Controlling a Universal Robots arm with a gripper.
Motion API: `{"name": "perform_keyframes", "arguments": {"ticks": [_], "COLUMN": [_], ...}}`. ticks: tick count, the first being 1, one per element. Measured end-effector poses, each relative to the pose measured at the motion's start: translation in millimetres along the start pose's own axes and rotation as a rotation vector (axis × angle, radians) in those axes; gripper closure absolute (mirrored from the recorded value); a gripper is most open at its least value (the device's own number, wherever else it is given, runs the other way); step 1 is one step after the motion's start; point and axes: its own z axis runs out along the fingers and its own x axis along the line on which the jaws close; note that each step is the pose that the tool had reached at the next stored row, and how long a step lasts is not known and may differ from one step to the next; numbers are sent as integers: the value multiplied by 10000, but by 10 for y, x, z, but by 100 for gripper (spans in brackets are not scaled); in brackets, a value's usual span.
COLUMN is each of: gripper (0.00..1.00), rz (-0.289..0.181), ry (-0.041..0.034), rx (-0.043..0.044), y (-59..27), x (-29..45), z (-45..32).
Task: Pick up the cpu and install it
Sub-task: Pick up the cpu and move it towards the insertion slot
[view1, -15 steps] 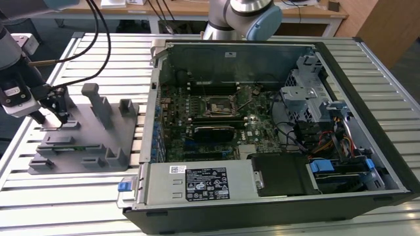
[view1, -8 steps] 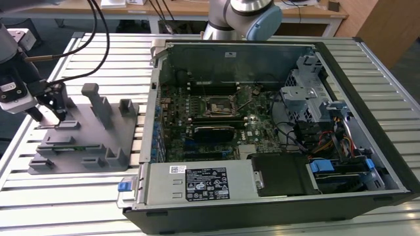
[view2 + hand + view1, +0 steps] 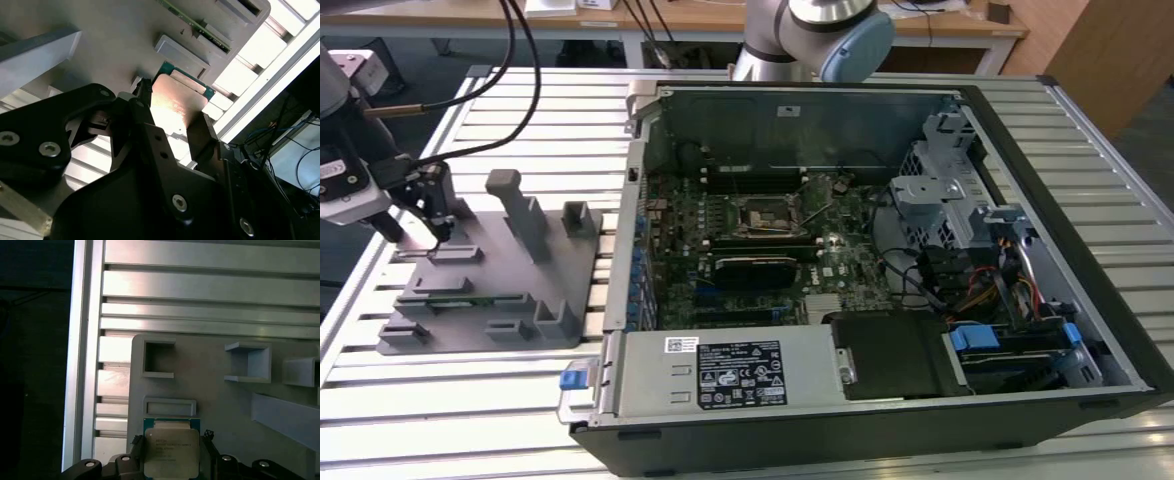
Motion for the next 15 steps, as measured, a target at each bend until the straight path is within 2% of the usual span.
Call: {"name": "perform_keyframes", "arguments": {"ticks": [15], "gripper": [47], "rz": [0], "ry": [1], "rx": [-3], "y": [5], "x": [-1], "z": [-115]}}
